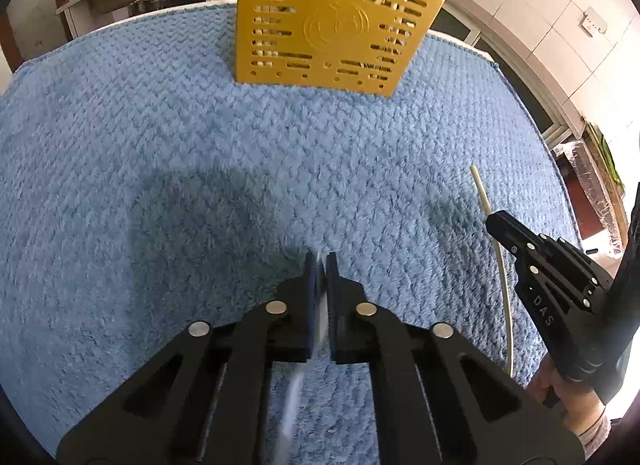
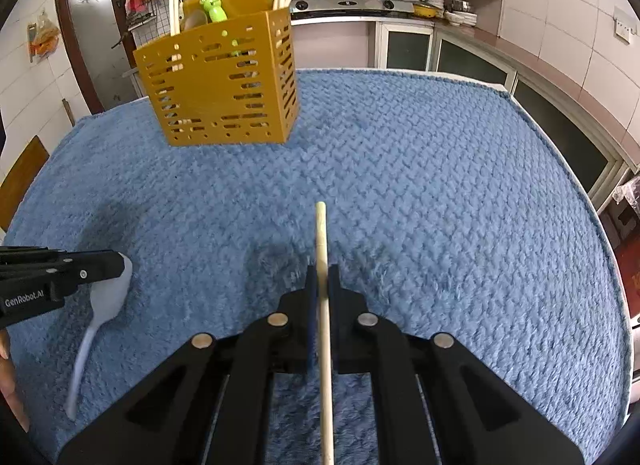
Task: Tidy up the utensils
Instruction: 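Lift the spoon and chopstick and carry both over the yellow holder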
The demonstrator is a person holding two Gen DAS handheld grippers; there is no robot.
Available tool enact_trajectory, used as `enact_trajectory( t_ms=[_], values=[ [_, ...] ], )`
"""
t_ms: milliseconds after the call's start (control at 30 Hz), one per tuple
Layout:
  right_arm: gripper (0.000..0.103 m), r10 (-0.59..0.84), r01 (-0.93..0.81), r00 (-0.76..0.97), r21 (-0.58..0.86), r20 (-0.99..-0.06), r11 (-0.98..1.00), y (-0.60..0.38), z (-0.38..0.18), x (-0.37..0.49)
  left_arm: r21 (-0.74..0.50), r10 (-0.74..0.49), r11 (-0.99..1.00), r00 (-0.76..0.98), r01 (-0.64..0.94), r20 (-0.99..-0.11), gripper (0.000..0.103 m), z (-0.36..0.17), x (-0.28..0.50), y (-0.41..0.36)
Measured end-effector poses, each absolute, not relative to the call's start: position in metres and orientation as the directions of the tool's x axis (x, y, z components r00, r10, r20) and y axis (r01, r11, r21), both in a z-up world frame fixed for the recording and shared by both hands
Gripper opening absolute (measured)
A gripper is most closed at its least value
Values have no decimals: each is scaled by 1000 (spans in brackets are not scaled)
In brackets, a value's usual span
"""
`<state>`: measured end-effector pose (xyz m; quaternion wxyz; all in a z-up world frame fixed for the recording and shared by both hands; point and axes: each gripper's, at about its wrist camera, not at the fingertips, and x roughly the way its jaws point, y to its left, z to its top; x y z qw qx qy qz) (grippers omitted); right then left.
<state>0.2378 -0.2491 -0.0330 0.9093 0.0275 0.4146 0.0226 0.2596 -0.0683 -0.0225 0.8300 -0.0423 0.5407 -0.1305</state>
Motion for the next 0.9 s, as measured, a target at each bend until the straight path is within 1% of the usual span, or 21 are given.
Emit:
enact_trajectory(
  t_ms=[100,300,400,600,733,900],
  values=[
    [5,73,-16,669,84,-739,996,-249,-27,237,-215,-271,960,402,179,-875,2,-17,259,-63],
    [5,95,-31,697,102,-711,994,-244,-14,235,-273,-327,945,445,183,-834,2,-3,258,-43],
    [5,110,-35,718,122,-688,992,-243,-6,236,-309,-359,934,487,182,-797,2,8,262,-34],
    [5,131,-33,765,166,-630,986,-241,9,241,-330,-390,920,574,212,-720,2,32,265,-20],
    [5,149,-47,795,186,-588,982,-240,22,245,-310,-396,918,623,248,-674,2,48,265,-18],
    [5,157,-66,832,186,-532,980,-237,41,248,-244,-371,928,684,280,-628,2,65,269,-22]
  ],
)
